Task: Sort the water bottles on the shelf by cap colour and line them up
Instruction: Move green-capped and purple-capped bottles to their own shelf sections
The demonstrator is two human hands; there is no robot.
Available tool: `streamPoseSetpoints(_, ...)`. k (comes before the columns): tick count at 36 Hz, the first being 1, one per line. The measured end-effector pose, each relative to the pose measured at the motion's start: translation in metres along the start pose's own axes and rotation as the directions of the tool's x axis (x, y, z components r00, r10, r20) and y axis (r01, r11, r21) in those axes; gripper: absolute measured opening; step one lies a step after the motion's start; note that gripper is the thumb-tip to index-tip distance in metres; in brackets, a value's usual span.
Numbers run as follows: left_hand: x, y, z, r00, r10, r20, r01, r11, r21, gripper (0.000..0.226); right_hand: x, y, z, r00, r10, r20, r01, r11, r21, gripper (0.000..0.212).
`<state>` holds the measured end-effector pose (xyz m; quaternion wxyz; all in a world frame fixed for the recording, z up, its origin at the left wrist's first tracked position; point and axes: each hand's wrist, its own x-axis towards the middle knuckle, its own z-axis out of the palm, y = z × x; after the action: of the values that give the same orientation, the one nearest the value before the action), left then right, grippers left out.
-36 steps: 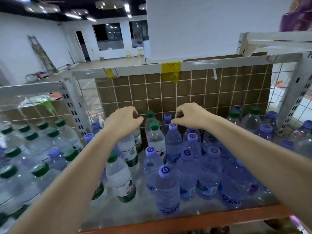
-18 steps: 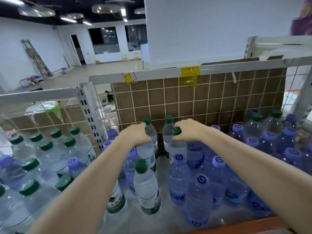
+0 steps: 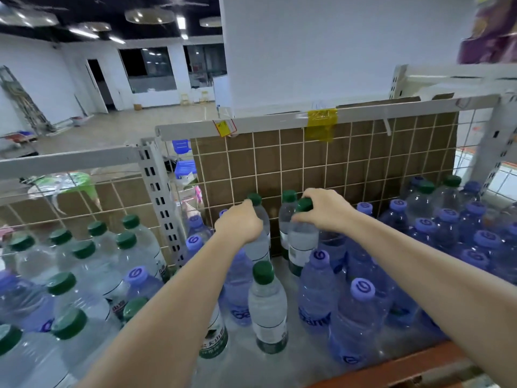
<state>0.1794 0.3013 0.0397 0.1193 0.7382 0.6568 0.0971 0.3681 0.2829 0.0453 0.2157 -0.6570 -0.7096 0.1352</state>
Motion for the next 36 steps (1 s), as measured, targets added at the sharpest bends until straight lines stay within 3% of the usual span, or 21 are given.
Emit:
streamPoseSetpoints(4, -0.011, 0.002, -0.017, 0.988, 0.012, -0.156, -0.018, 0.999, -0.041, 0.028, -0.004, -0.016, -0.017, 0.994, 0.034, -0.102, -0.023, 0.994, 0.107, 0.028)
streamPoseSetpoints(8, -0.028, 0.008, -0.039, 0.930, 0.013, -0.366, -0.058, 0.992, -0.111, 0.024, -0.010, -0.040, -0.031, 0.959, 0.010, -0.285, 0.027, 0.992, 0.124, 0.030)
streamPoseSetpoints(13, -0.048, 0.013, -0.068, 0.804, -0.022, -0.594, -0.167, 0.950, -0.262, 0.026, -0.017, -0.066, -0.050, 0.863, -0.060, -0.501, 0.115, 0.990, 0.081, 0.038)
streamPoseSetpoints(18, -0.073, 0.014, -0.101, 0.678, -0.071, -0.732, -0.321, 0.867, -0.381, 0.017, -0.024, -0.090, -0.067, 0.773, -0.159, -0.614, 0.242, 0.969, 0.054, 0.034)
streamPoseSetpoints(26, -0.123, 0.003, -0.163, 0.441, -0.147, -0.885, -0.380, 0.863, -0.333, 0.017, -0.033, -0.129, -0.087, 0.660, -0.272, -0.701, 0.433, 0.899, 0.059, 0.034)
streamPoseSetpoints(31, -0.156, -0.017, -0.190, 0.387, -0.169, -0.906, -0.359, 0.878, -0.317, 0.027, -0.039, -0.156, -0.087, 0.662, -0.283, -0.694, 0.536, 0.826, 0.174, 0.035)
streamPoseSetpoints(36, -0.184, -0.045, -0.201, 0.353, -0.160, -0.922, -0.239, 0.937, -0.254, 0.025, -0.044, -0.187, -0.074, 0.689, -0.310, -0.655, 0.587, 0.769, 0.254, 0.023)
